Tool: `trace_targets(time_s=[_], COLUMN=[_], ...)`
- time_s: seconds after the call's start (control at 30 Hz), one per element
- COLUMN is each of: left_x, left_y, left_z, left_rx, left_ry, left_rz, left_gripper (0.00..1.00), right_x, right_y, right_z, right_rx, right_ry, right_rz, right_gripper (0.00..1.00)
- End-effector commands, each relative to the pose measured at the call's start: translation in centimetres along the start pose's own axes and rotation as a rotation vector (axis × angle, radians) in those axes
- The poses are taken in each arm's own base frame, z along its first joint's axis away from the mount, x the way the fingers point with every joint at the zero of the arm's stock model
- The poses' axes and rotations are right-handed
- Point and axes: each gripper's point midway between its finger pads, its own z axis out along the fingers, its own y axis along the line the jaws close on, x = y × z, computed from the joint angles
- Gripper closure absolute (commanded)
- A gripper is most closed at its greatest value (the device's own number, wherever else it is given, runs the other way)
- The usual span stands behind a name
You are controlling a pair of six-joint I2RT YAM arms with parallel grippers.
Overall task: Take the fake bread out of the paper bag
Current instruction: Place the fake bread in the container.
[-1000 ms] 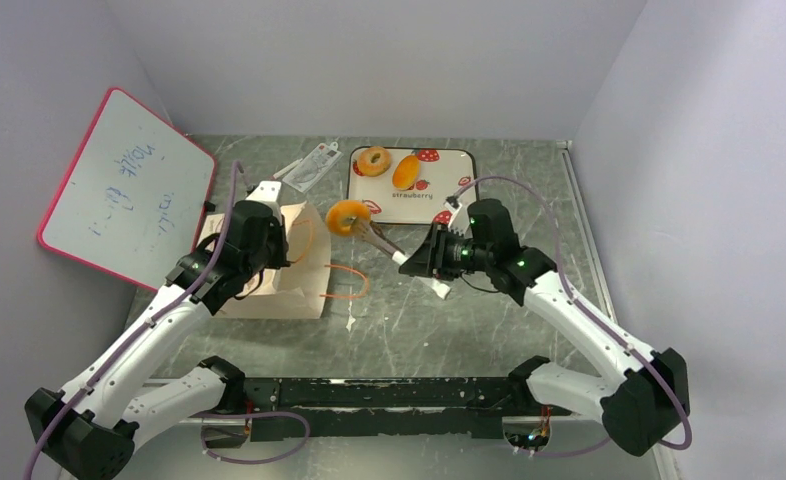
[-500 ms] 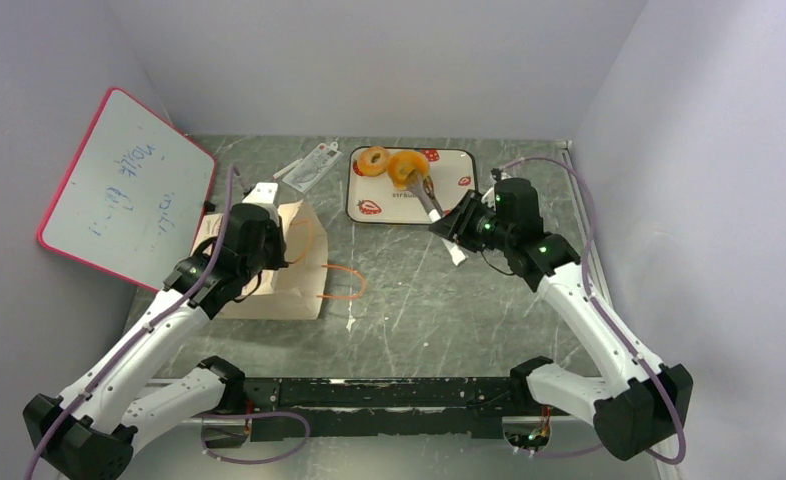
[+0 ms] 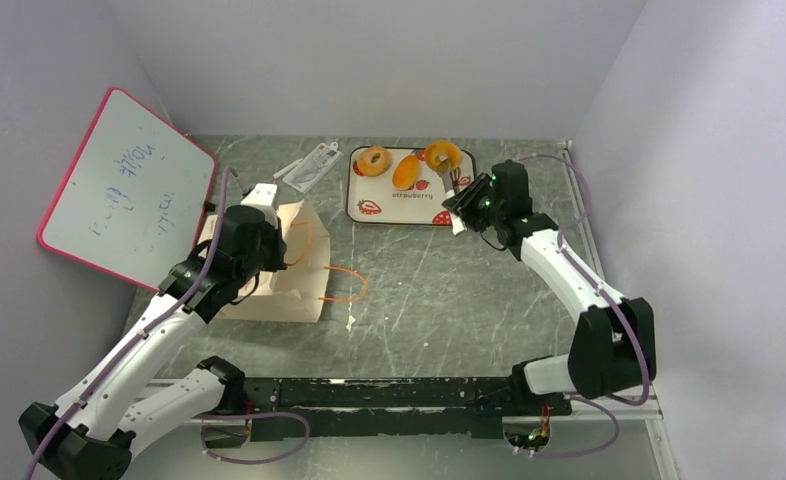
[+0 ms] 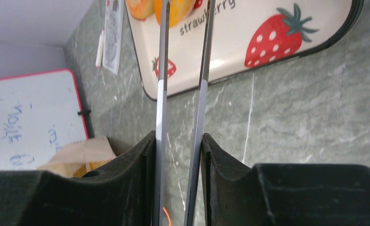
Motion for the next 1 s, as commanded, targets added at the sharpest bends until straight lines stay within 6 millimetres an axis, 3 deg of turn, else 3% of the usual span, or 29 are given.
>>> trace_targets(time_s=[0.0, 0.53, 0.73, 0.97], left_x=[-1.5, -1.9, -1.8, -1.8], left_y=[-0.7, -1.0, -0.8, -0.7], left_z=[-0.9, -1.3, -1.7, -1.7], left_rx=[0.047, 0.068, 0.060, 0.059], left_ry=[-0.036, -0.047, -0.051, -0.054], left_rz=[0.001, 0.004, 0.000, -0.011], left_gripper=[0.93, 0.93, 0.93, 0.93], right_x=[-3.2, -2.7, -2.3, -2.1], right_y=[0.5, -2.5, -2.9, -2.5], right_z=[2.1, 7.8, 8.1, 7.8], right_rx=[-0.050, -0.054, -0.063, -0.082], right_ry=[-0.097, -0.023, 0.006, 0.027], right_rz=[0.063, 0.263, 0.321, 0.318], right_gripper=[1.00, 1.00, 0.75, 0.68])
